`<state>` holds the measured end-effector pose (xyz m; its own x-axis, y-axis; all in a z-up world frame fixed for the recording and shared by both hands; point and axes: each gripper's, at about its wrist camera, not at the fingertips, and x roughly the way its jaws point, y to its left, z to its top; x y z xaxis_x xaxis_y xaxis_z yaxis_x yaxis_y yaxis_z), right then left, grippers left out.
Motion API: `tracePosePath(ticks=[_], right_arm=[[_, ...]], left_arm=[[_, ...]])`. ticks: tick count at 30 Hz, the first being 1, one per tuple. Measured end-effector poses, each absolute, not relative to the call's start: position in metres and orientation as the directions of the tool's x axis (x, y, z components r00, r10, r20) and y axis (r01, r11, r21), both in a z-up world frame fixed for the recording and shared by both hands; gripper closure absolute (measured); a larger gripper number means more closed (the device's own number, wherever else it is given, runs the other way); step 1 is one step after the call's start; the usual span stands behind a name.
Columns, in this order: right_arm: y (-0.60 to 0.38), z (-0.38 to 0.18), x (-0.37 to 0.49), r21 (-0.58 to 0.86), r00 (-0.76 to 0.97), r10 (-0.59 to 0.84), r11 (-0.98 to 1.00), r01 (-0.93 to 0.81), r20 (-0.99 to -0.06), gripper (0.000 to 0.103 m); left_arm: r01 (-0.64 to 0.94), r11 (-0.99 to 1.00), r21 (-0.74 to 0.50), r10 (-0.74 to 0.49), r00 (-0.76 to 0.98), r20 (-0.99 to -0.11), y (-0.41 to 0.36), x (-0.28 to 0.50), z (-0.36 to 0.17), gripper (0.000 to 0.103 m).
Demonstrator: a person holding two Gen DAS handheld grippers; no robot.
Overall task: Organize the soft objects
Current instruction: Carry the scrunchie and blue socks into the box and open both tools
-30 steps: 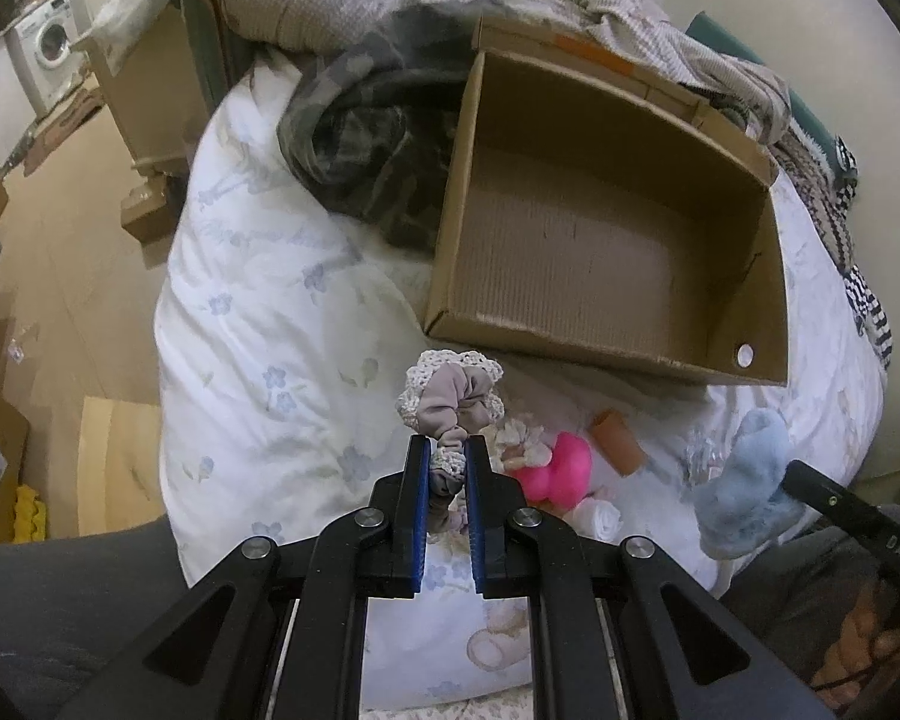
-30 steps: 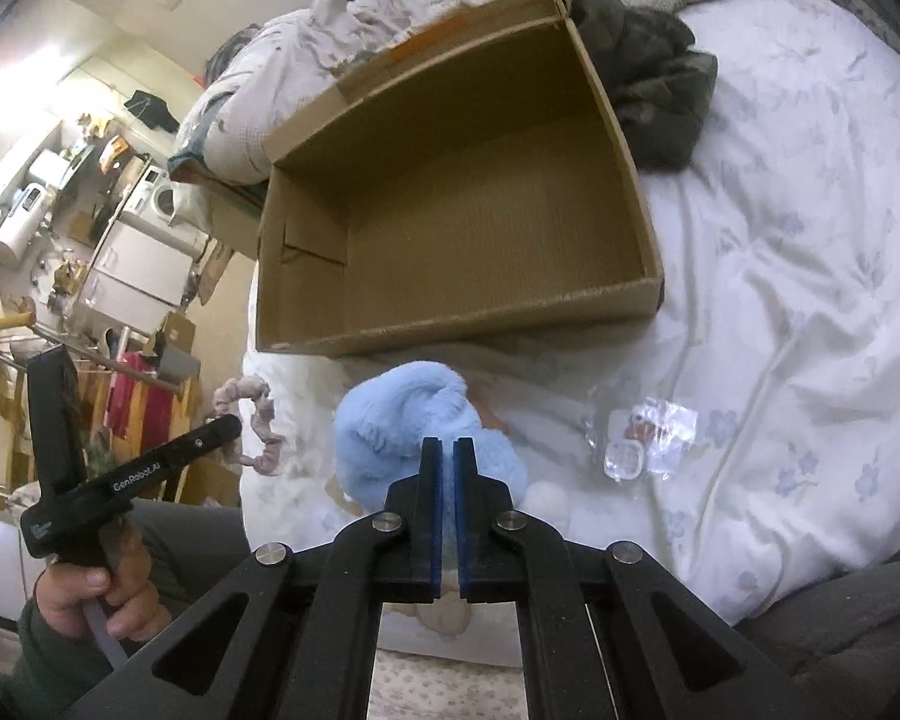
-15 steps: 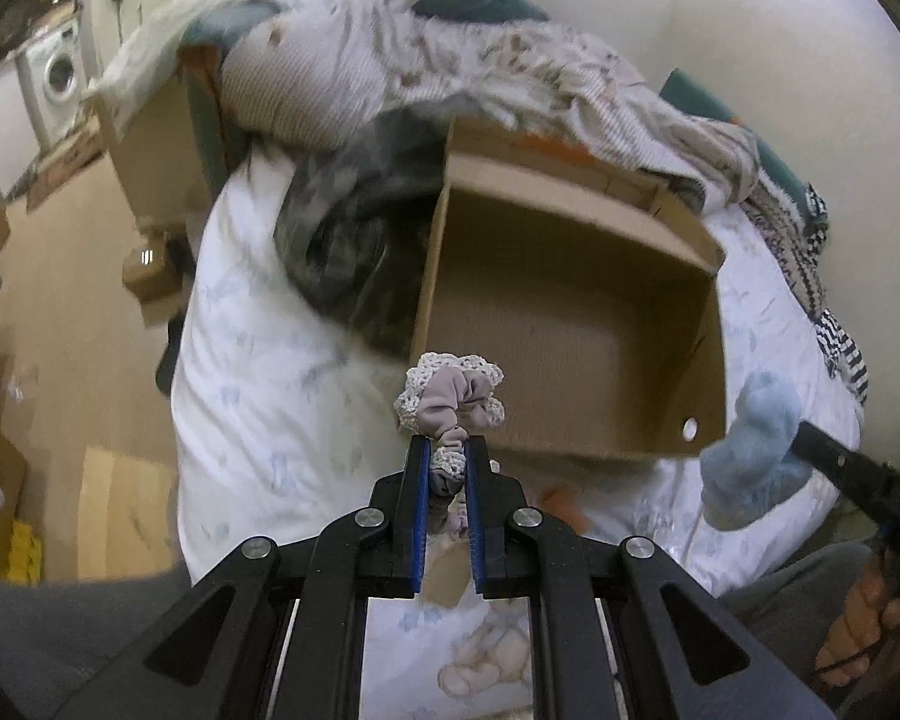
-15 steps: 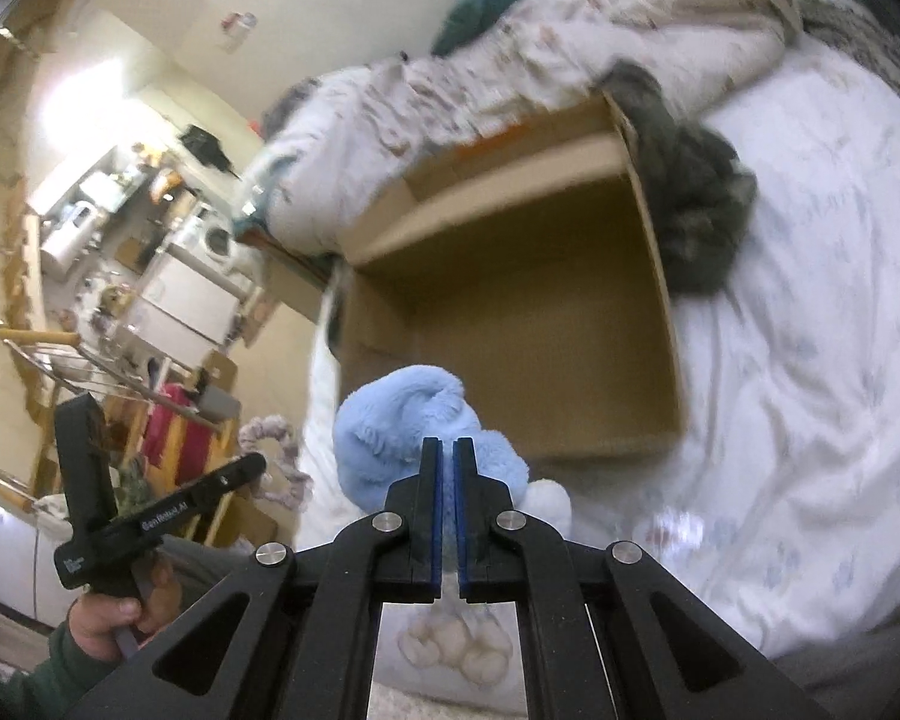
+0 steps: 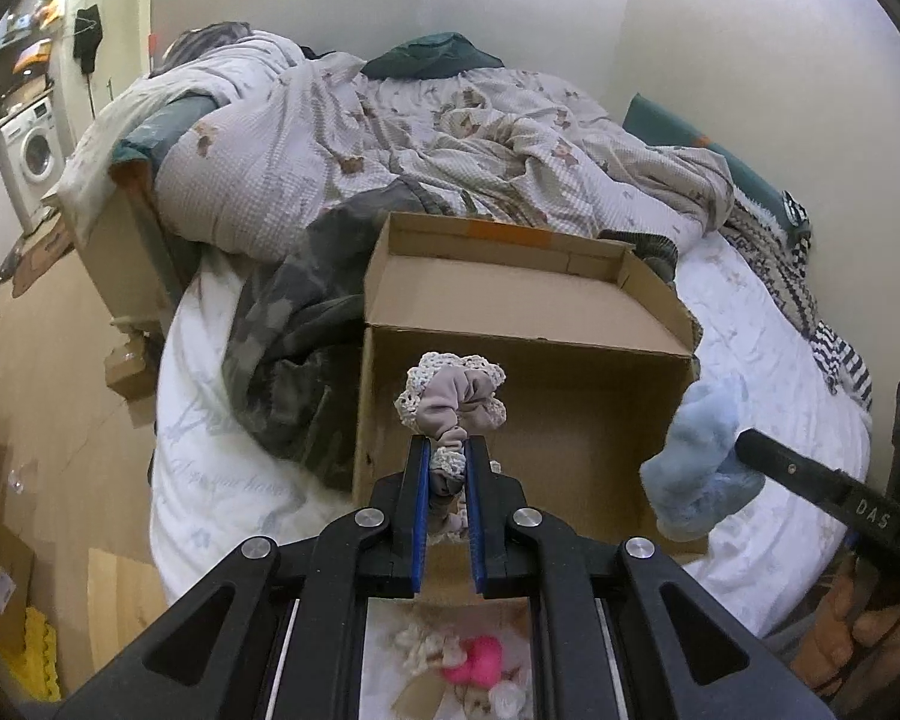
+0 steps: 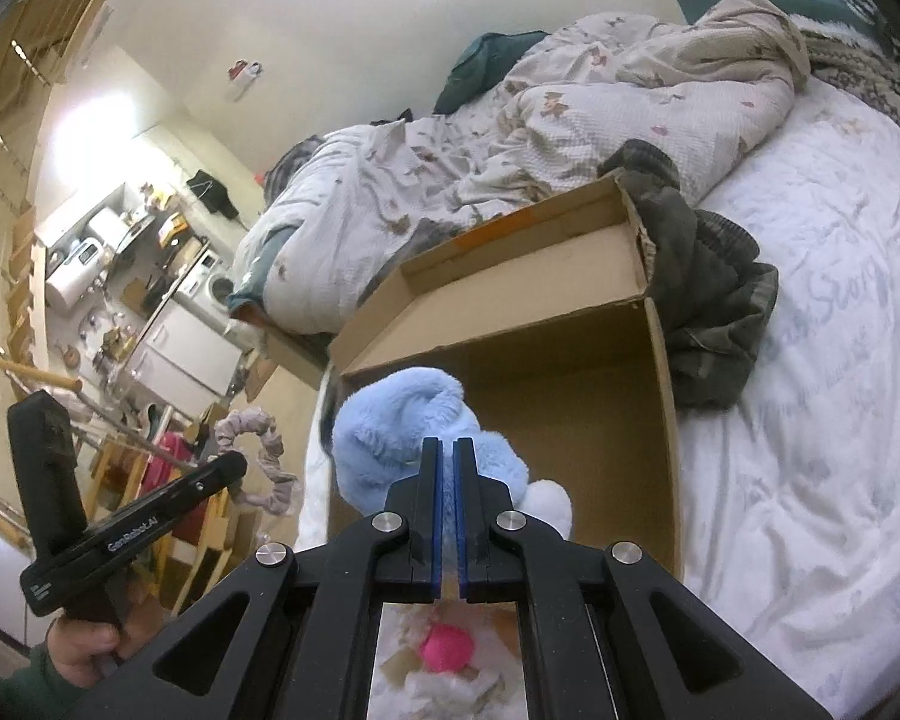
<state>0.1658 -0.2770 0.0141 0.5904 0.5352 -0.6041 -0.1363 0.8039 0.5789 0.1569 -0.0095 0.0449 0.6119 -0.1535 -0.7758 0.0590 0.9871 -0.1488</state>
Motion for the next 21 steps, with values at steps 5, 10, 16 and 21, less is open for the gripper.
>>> tracePosePath(ticks=[5, 10, 16, 21], right_arm=[[-0.279, -0.022, 0.174, 0.588, 0.546, 0.524, 0.806, -0.069, -0.654, 0.098], [-0.278, -0.039, 0.179, 0.538, 0.511, 0.487, 0.841, -0.056, -0.709, 0.098], [-0.275, -0.051, 0.181, 0.529, 0.471, 0.479, 0.848, -0.033, -0.740, 0.098], [-0.267, -0.057, 0.184, 0.515, 0.444, 0.471, 0.857, -0.026, -0.762, 0.098]], left_arm=[[0.087, 0.988, -0.126, -0.153, 0.611, -0.777, -0.020, 0.162, 0.013, 0.093], [0.066, 0.987, -0.144, -0.156, 0.575, -0.804, -0.020, 0.170, -0.007, 0.093], [0.054, 0.986, -0.156, -0.159, 0.561, -0.812, -0.018, 0.172, -0.016, 0.093], [0.056, 0.989, -0.134, -0.142, 0.543, -0.827, -0.021, 0.173, -0.023, 0.093]])
